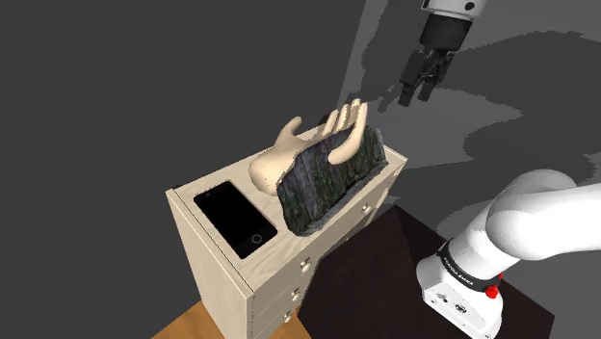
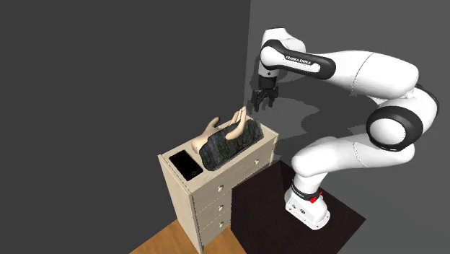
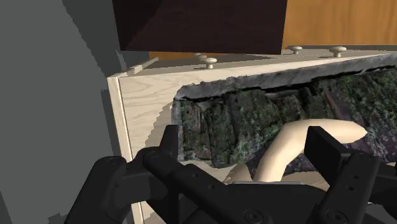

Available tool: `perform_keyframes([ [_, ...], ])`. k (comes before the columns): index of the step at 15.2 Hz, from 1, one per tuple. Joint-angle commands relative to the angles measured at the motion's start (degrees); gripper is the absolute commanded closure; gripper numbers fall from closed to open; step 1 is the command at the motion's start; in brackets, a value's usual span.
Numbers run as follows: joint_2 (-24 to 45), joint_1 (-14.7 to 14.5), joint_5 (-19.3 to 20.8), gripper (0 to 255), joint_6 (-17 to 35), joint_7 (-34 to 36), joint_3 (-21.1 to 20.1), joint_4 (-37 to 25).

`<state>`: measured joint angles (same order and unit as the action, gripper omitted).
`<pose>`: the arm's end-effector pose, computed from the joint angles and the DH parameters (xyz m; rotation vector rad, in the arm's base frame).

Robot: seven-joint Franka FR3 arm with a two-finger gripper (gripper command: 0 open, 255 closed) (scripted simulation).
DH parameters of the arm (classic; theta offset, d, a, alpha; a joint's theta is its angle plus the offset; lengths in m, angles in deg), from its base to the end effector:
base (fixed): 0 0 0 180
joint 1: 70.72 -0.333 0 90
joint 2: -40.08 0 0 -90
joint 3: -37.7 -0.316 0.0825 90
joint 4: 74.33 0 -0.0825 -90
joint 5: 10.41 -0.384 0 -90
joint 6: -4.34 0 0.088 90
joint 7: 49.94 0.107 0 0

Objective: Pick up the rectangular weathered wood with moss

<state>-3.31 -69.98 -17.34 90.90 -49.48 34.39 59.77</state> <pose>0.3073 0.0324 0.5838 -3.0594 -0.0343 0.1144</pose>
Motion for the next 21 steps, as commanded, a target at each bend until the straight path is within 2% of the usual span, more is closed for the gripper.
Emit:
perform_keyframes([
  [1,0.0,0.0,0.0,0,0.0,0.0,0.0,0.0],
  [5,8.3,6.5,-1.3,0,-5.3,29.9,-14.4,-7.6],
  [9,22.6,13.7,-0.8,0,-11.0,60.9,-27.0,-18.6],
  [11,31.6,16.6,0.3,0,-13.7,77.3,-32.0,-24.6],
  [13,41.1,18.1,1.7,0,-16.1,93.9,-35.2,-30.5],
  [14,42.8,17.7,2.0,0,-16.5,96.8,-35.1,-31.5],
  [21,43.3,17.3,2.3,0,-10.7,96.6,-34.8,-26.1],
])
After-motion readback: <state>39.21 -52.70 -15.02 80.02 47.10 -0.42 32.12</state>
